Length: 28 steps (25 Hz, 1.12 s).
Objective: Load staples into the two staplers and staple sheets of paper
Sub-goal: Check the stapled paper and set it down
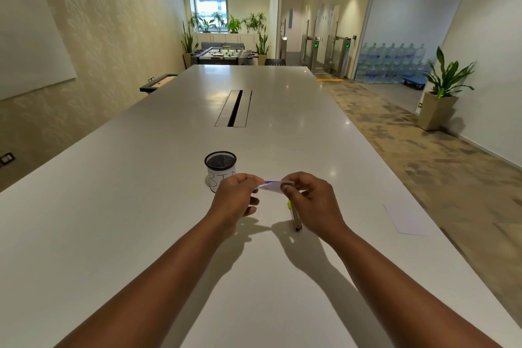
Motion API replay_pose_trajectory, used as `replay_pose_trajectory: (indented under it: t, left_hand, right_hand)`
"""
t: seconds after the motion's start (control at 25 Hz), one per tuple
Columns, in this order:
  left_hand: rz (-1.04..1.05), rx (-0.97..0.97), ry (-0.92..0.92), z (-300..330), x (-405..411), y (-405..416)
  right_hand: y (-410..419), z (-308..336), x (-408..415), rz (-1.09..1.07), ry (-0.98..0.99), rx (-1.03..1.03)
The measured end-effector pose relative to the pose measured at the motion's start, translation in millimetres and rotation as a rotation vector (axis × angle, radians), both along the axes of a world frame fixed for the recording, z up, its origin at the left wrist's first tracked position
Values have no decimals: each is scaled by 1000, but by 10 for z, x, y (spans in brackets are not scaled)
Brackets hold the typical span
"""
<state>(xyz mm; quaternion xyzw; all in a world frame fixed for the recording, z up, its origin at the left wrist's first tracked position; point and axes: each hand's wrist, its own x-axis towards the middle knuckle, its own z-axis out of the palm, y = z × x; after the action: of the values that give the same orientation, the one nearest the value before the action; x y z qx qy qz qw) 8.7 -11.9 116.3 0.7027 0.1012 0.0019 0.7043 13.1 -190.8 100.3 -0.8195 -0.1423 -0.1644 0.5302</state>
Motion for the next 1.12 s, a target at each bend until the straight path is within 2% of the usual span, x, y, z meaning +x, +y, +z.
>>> replay_pose_trajectory:
  t: [0.16, 0.28, 0.52, 0.84, 1.12]
  left_hand:
    - [-1, -33, -84, 57, -57, 4]
    - [-115, -94, -134, 76, -91, 22]
    - [-85, -189, -91, 73, -108, 14]
    - [-49, -164, -58, 56, -134, -41]
    - [26, -164, -35, 60, -142, -79]
  right_hand:
    - [-5, 82, -17, 24, 129, 107]
    - [16, 130, -50, 72, 180, 156]
    - [45, 175, -113, 145, 225, 211]
    - [9, 175, -168, 127, 196, 161]
    - [5, 205, -221, 106, 167, 198]
